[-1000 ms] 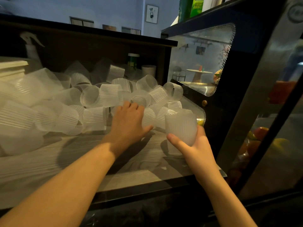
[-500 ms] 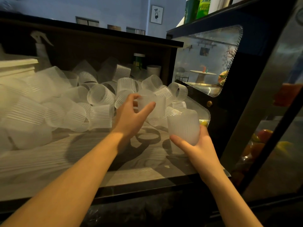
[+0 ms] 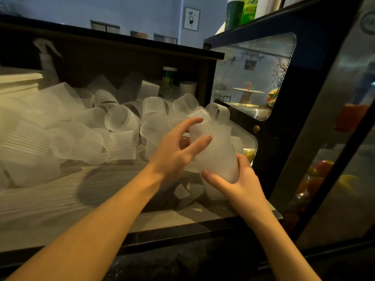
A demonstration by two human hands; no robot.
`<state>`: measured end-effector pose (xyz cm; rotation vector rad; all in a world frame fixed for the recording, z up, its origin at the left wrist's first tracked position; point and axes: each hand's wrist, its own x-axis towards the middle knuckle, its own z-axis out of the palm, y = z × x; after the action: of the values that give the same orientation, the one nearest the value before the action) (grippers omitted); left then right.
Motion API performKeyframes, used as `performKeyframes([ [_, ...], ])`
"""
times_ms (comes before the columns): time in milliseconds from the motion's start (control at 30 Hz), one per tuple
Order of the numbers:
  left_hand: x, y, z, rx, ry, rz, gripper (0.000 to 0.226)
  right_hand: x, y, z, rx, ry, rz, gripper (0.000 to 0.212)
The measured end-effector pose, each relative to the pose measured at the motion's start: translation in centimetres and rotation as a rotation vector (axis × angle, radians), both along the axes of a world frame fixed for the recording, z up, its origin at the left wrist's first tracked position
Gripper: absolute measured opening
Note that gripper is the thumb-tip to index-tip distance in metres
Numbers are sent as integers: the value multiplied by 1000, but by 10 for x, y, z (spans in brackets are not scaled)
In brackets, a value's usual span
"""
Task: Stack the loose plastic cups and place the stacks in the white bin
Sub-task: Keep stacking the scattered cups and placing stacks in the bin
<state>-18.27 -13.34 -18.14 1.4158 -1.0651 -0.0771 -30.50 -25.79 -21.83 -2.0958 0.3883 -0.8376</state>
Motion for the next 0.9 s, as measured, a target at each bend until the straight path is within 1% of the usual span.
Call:
performKeyframes([
  [67, 0, -1, 0, -9, -17, -9, 67, -1, 0, 1, 11, -6, 32, 81],
  [167, 0, -3, -2, -24, -98, 19, 72, -2, 1, 2, 20, -22, 81, 78],
  [267, -2, -4, -2, -7, -112, -30, 74, -2, 2, 1, 26, -37, 103, 76],
  [333, -2, -4, -1, -10, -144, 1, 69, -3, 2, 1, 59, -54, 124, 74],
  [433, -1, -5, -1, -89, -212, 113, 59, -5, 2, 2, 117, -77, 192, 65],
  [500, -2, -6, -3, -103, -240, 105, 56, -5, 2, 3, 172, -90, 238, 63],
  [533, -3, -7, -4, -75, -270, 91, 56, -6, 2, 3, 209, -104, 246, 62],
  [600, -4, -7, -8, 48, -319, 61, 59, -7, 0, 3, 270, -154, 238, 57],
  [667, -2, -7, -12, 181, -378, 80, 66, -7, 0, 3, 264, -194, 212, 58],
  [700, -1, -6, -12, 206, -415, 100, 67, -8, -1, 3, 249, -199, 200, 60],
  [767, 3, -4, -7, 150, -484, 173, 63, -7, 0, 2, 243, -201, 181, 60],
  [833, 12, -2, 0, 37, -552, 371, 60, -6, 0, 2, 248, -193, 172, 56],
  [900, 33, 5, 5, 7, -592, 600, 60, -5, 0, 2, 235, -166, 164, 60],
])
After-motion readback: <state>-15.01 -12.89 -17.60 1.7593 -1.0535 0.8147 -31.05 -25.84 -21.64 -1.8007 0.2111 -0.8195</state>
